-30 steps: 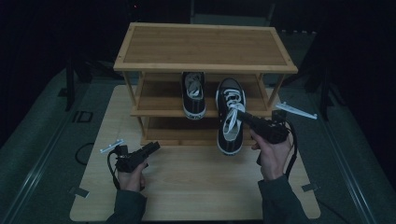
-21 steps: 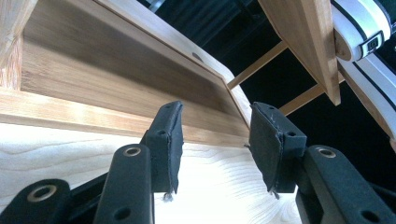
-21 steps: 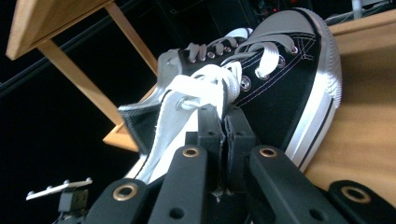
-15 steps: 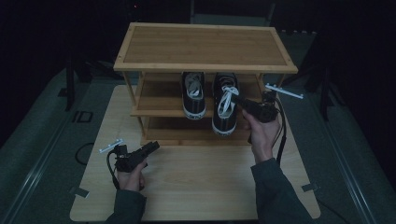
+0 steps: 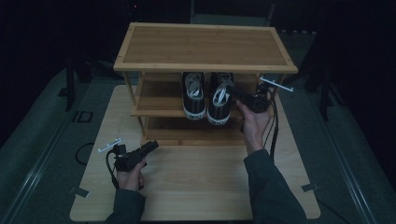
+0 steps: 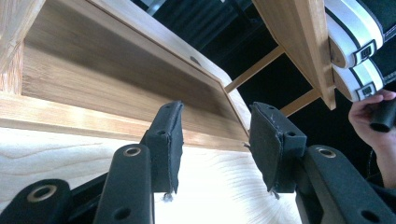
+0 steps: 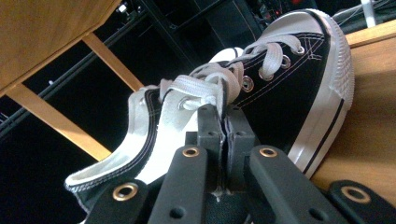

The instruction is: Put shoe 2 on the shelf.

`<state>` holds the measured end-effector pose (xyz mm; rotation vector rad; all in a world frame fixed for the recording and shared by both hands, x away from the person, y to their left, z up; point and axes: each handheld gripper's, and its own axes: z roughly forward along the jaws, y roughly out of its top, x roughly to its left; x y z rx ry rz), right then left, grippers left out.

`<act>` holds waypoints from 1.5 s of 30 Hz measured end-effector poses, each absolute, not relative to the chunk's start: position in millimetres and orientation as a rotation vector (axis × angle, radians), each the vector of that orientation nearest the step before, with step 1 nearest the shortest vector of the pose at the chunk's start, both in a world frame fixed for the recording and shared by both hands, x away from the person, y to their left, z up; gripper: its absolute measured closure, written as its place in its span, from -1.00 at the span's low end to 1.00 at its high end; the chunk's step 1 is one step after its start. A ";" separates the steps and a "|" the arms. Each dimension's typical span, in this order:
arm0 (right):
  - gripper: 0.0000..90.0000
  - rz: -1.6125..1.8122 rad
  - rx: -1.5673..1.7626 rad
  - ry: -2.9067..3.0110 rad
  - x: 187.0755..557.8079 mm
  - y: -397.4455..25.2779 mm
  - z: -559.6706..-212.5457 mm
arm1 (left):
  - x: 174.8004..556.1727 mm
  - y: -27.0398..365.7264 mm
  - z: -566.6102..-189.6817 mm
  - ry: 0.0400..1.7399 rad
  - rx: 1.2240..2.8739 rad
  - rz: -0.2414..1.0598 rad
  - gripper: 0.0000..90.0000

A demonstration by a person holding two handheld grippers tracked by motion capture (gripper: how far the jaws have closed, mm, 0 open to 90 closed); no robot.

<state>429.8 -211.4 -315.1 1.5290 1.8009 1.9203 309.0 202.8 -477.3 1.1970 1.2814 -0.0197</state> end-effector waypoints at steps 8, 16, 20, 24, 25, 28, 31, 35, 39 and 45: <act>0.95 1.953 1.551 1.798 442.7 -213.4 -316.8 | 309.3 204.0 -477.0 1.280 1.191 -0.019 0.22; 0.95 1.977 1.551 1.786 452.6 -212.4 -322.4 | 309.3 204.5 -477.0 1.279 1.190 -0.019 0.22; 0.95 1.989 1.532 1.778 456.1 -209.9 -324.5 | 309.3 205.0 -477.2 1.279 1.188 -0.020 0.22; 0.95 2.006 1.545 1.779 457.7 -208.6 -325.8 | 309.6 205.1 -477.2 1.278 1.187 -0.021 0.22; 0.95 2.007 1.544 1.779 457.8 -208.7 -325.9 | 309.6 205.1 -477.4 1.279 1.189 -0.021 0.22; 0.95 2.011 1.542 1.783 458.0 -208.6 -325.9 | 309.7 204.3 -477.8 1.280 1.187 -0.026 0.22; 0.95 2.026 1.540 1.787 458.5 -207.4 -326.2 | 309.8 203.6 -478.0 1.279 1.190 -0.025 0.22; 0.95 2.036 1.531 1.787 458.4 -205.9 -326.0 | 310.0 203.4 -478.3 1.278 1.191 -0.025 0.22; 0.95 2.049 1.516 1.790 458.9 -206.3 -326.5 | 310.2 203.4 -477.9 1.278 1.190 -0.027 0.22; 0.95 2.076 1.503 1.789 459.8 -205.8 -327.2 | 310.6 202.7 -478.4 1.277 1.194 -0.028 0.22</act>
